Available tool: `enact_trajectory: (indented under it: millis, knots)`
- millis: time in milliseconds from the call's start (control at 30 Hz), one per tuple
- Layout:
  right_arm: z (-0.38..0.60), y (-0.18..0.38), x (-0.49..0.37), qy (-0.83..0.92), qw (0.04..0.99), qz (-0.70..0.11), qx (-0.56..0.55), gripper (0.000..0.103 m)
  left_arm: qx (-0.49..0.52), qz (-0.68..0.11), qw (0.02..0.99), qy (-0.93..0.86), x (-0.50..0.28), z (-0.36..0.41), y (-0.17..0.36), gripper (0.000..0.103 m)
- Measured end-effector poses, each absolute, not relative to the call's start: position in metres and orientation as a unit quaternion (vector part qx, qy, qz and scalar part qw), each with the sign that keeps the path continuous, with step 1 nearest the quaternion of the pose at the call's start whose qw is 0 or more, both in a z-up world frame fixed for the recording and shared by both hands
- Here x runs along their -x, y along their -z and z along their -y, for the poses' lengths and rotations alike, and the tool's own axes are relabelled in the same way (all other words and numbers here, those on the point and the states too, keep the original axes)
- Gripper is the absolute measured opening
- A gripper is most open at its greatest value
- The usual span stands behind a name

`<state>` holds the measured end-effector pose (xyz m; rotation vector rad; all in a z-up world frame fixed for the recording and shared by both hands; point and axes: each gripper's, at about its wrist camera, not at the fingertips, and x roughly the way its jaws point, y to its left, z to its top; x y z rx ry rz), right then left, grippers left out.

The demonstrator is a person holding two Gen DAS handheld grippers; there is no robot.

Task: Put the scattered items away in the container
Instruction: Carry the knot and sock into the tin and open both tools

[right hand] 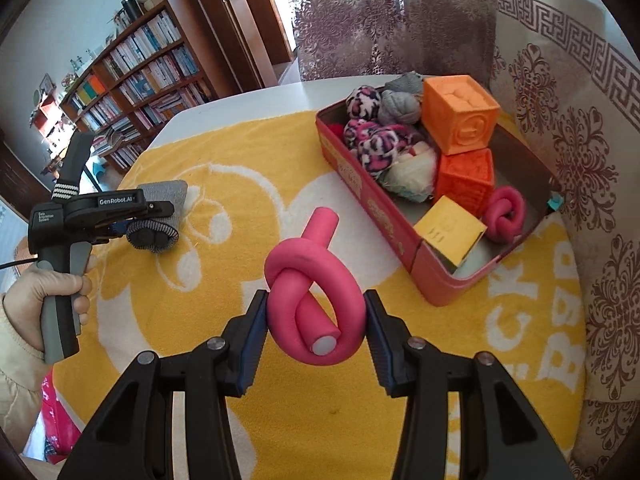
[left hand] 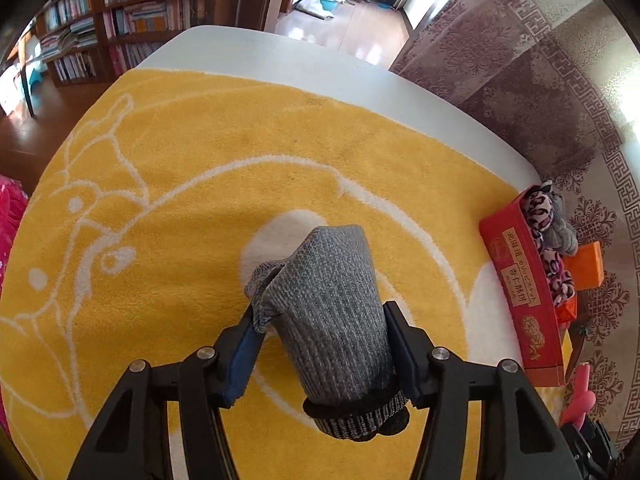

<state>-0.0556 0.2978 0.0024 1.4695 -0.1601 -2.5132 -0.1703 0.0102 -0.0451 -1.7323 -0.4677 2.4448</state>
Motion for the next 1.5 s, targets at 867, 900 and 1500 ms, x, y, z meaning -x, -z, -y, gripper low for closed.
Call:
enact_trajectory:
  millis: [867, 900, 1500]
  knots:
    - [-0.397, -0.023, 0.073, 0.877, 0.064, 0.126, -0.459, 0.051, 0.602, 0.099, 0.063, -0.79, 0.169, -0.11, 0.071, 0.067]
    - [-0.397, -0.022, 0.074, 0.877, 0.065, 0.126, -0.46, 0.051, 0.603, 0.101, 0.069, -0.788, 0.169, -0.11, 0.074, 0.067]
    - [-0.405, -0.029, 0.099, 0.886, 0.053, 0.133, -0.441, 0.051, 0.504, 0.153, 0.216, -0.822, 0.181, -0.156, -0.032, 0.04]
